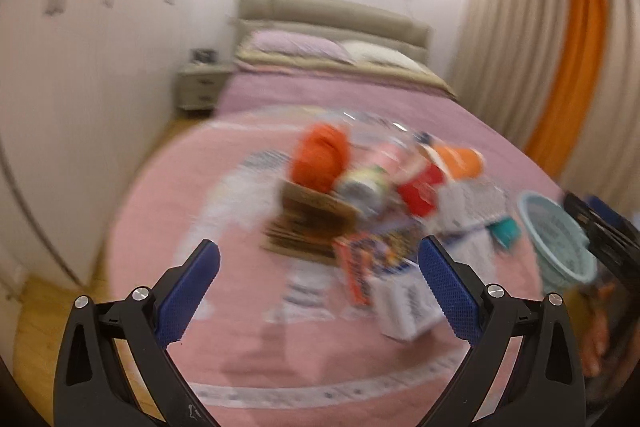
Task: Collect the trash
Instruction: 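Grasp the white milk carton with the left tool while the right tool grasps the teal packet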
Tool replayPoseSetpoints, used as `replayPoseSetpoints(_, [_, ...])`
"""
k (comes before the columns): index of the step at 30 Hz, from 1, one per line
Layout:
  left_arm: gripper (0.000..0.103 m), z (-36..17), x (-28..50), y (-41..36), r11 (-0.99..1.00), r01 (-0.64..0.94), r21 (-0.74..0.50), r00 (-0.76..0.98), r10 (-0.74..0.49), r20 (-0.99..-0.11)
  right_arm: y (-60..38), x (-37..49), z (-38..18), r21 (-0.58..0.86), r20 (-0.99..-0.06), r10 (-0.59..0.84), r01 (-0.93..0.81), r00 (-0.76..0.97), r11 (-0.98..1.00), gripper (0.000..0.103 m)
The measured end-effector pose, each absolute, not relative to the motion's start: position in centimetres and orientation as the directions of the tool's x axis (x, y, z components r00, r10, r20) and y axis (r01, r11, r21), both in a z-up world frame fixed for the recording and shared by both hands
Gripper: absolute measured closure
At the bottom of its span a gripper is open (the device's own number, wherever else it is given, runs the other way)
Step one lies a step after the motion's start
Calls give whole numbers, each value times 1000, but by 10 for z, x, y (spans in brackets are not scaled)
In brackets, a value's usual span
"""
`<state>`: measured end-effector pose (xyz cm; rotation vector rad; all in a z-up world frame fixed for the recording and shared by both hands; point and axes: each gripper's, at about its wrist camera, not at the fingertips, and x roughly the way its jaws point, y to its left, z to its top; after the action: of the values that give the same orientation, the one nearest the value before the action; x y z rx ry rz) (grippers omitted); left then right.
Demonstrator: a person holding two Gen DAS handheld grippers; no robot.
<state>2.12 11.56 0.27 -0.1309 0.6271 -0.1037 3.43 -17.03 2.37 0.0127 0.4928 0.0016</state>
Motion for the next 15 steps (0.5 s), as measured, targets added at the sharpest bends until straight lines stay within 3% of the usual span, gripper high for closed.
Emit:
replayPoseSetpoints(2, [7, -5, 28, 107, 979, 113, -169, 776, -193, -600, -169, 39, 20, 29, -494, 29, -18, 869, 999, 42])
replayPoseSetpoints(7, [7, -16, 44, 78, 957, 259, -127, 733, -281, -620, -175, 51, 10, 57, -534, 45, -17, 845, 998, 43])
replayPoseSetpoints(15, [7, -39, 62, 24, 908, 417, 39, 661, -273, -699, -186, 57, 0, 75, -568, 52, -11, 822, 997, 43])
